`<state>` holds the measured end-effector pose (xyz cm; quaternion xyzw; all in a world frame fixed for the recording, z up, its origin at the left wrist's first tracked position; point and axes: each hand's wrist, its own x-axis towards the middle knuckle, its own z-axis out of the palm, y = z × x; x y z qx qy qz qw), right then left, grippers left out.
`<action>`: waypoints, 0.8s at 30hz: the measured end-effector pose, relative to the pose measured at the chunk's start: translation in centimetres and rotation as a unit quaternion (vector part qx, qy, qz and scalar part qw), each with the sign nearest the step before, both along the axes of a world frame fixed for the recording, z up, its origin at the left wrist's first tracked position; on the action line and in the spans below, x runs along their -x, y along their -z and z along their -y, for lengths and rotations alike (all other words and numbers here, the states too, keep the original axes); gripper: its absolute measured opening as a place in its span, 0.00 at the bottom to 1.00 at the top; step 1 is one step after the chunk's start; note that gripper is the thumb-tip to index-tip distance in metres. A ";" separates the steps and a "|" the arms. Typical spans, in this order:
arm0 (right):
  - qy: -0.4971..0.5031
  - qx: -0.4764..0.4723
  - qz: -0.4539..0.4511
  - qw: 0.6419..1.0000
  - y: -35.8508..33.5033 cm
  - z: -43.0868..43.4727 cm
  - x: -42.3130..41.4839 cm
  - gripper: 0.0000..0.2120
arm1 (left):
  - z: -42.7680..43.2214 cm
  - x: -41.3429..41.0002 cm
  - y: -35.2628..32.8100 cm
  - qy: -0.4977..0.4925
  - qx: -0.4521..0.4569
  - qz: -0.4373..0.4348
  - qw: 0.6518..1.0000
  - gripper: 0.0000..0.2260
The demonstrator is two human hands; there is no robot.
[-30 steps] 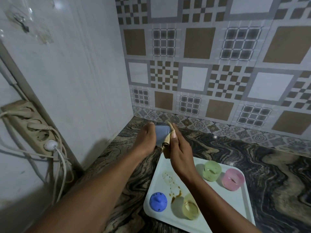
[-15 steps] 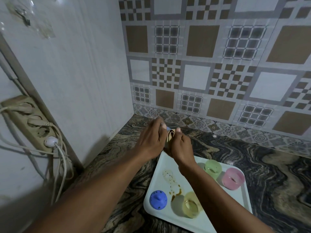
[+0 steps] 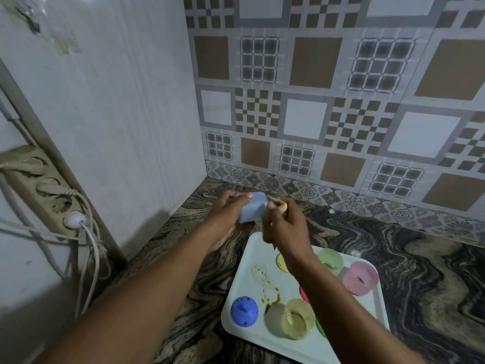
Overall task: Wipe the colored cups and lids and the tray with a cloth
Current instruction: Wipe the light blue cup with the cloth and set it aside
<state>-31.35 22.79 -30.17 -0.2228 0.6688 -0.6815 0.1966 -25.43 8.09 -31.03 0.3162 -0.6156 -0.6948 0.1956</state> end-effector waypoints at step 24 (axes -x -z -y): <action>-0.102 -0.115 -0.394 0.906 2.0 -1.1 1.9 0.22 | 1.1 -3.8 -2.1 0.150 0.014 0.044 0.988 0.23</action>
